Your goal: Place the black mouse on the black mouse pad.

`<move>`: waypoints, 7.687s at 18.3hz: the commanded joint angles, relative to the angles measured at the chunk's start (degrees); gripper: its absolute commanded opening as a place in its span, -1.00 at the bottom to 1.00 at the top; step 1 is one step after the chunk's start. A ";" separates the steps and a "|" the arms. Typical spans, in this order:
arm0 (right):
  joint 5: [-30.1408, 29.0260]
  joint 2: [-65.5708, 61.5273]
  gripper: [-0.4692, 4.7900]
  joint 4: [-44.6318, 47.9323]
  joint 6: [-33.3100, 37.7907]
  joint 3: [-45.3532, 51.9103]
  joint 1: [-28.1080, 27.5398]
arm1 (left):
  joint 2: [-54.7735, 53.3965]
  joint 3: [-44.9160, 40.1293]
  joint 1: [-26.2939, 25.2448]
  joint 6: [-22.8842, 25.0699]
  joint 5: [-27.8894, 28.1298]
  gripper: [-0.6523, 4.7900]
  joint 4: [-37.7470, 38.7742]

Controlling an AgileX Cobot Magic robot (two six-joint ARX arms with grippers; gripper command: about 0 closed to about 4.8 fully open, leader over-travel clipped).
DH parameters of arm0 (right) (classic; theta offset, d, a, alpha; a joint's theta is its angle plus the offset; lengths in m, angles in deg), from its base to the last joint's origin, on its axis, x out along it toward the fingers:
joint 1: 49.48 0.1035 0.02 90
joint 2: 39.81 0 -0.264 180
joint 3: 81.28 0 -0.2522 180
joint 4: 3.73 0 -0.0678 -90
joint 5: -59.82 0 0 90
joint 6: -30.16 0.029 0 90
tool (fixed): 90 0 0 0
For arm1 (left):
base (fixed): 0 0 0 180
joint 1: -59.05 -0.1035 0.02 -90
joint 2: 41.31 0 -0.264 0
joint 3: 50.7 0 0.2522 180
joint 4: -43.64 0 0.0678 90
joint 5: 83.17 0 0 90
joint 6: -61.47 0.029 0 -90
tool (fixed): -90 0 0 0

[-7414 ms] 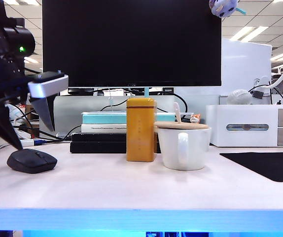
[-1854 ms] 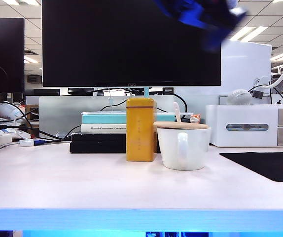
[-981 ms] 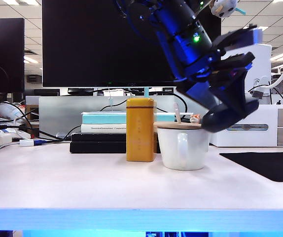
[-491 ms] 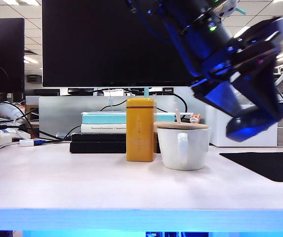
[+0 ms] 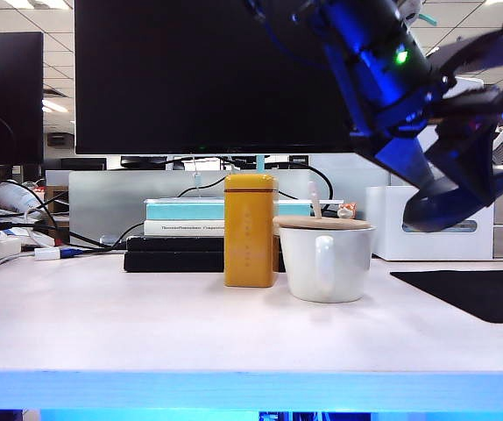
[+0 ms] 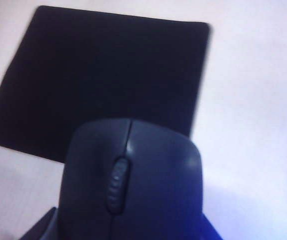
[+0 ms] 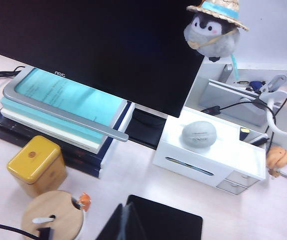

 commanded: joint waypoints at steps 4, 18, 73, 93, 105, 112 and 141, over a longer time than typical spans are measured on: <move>-0.68 0.26 -0.84 0.59 0.11 -0.33 0.11 | 0.07 0.07 -0.02 5.18 -0.28 -0.55 10.56; -0.70 0.28 -0.84 -0.79 0.11 -0.33 0.11 | 0.07 0.07 -0.02 4.76 -0.13 -0.55 11.96; -9.27 -9.40 -0.84 -8.24 -26.49 31.39 11.32 | 51.52 0.20 -21.92 2.19 -17.25 -0.78 30.40; -9.70 -16.02 1.00 9.84 -38.05 48.33 10.78 | 51.52 0.17 -22.27 1.81 -16.17 -0.78 28.87; -9.64 -21.59 1.00 10.93 -41.33 48.46 9.62 | 51.52 0.20 -22.29 2.03 -14.69 -0.78 28.87; -7.41 -22.38 1.00 12.50 -41.05 48.46 9.62 | 51.52 0.20 -22.29 2.05 -14.67 -0.78 28.85; -2.80 -19.61 0.34 3.04 -23.17 31.71 -1.79 | 51.49 0.20 -22.27 0.72 -14.62 -0.78 28.57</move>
